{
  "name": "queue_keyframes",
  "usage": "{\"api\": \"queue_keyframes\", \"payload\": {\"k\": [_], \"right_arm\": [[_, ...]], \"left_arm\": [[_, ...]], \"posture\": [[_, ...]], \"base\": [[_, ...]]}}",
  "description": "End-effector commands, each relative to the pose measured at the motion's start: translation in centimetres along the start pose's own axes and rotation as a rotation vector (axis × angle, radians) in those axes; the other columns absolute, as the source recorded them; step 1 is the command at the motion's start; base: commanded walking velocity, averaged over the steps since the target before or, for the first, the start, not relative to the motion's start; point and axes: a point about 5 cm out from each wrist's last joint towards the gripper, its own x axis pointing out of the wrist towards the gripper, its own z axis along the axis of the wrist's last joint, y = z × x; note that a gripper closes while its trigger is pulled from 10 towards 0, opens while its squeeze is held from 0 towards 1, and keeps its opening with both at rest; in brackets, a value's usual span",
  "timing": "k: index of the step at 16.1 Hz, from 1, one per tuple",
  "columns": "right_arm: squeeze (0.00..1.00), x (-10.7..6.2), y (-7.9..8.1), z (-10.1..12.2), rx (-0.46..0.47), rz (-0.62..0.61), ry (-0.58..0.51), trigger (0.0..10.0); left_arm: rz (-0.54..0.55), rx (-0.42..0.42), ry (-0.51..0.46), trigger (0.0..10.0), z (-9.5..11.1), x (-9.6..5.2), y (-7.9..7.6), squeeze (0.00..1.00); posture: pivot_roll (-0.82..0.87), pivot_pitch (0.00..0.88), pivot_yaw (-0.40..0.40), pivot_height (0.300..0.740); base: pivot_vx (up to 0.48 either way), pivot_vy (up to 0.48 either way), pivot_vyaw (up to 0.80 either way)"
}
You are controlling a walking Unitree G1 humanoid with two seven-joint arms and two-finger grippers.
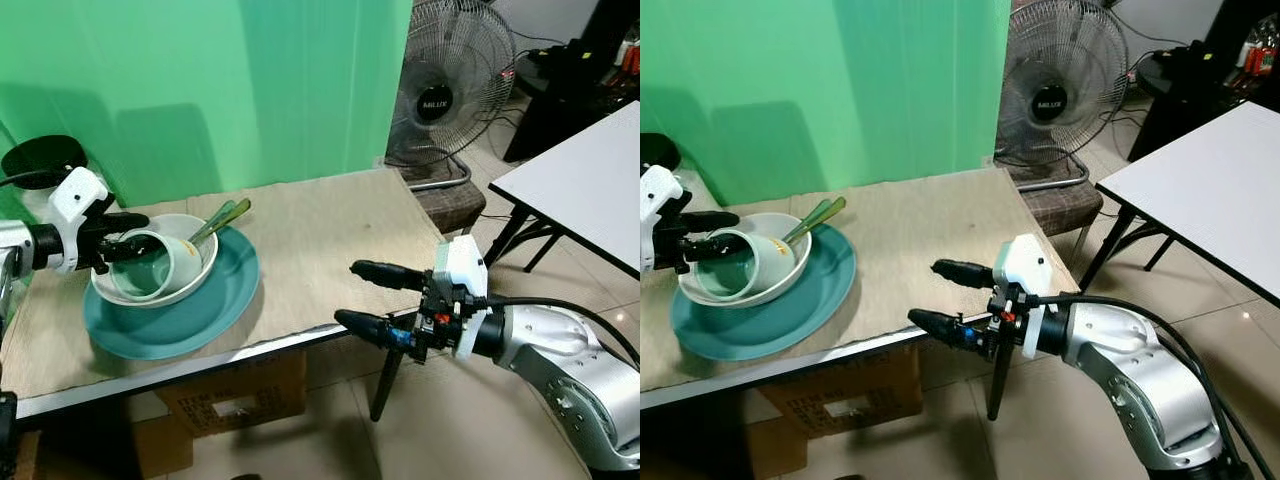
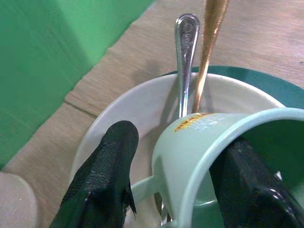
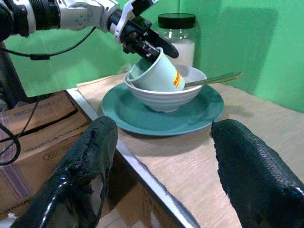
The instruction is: Setting the table
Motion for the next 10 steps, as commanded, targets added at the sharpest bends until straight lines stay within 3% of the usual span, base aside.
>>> {"api": "queue_keyframes", "payload": {"k": [1, 10], "right_arm": [[0.0, -0.3, 0.03, 0.54, -0.027, -0.001, -0.002, 10.0], [0.0, -0.55, 0.14, 0.12, -0.022, -0.027, 0.002, 10.0]], "left_arm": [[-0.018, 0.017, 0.018, 0.0, 0.24, 0.31, 0.03, 0.0], [-0.062, 0.012, 0.033, 0.0, 0.26, 0.72, -0.05, 0.0]], "posture": [[-0.07, 0.004, 0.065, 0.74], [-0.08, 0.0, 0.087, 0.74]], "base": [[0.0, 0.0, 0.0], [0.0, 0.0, 0.0]]}}
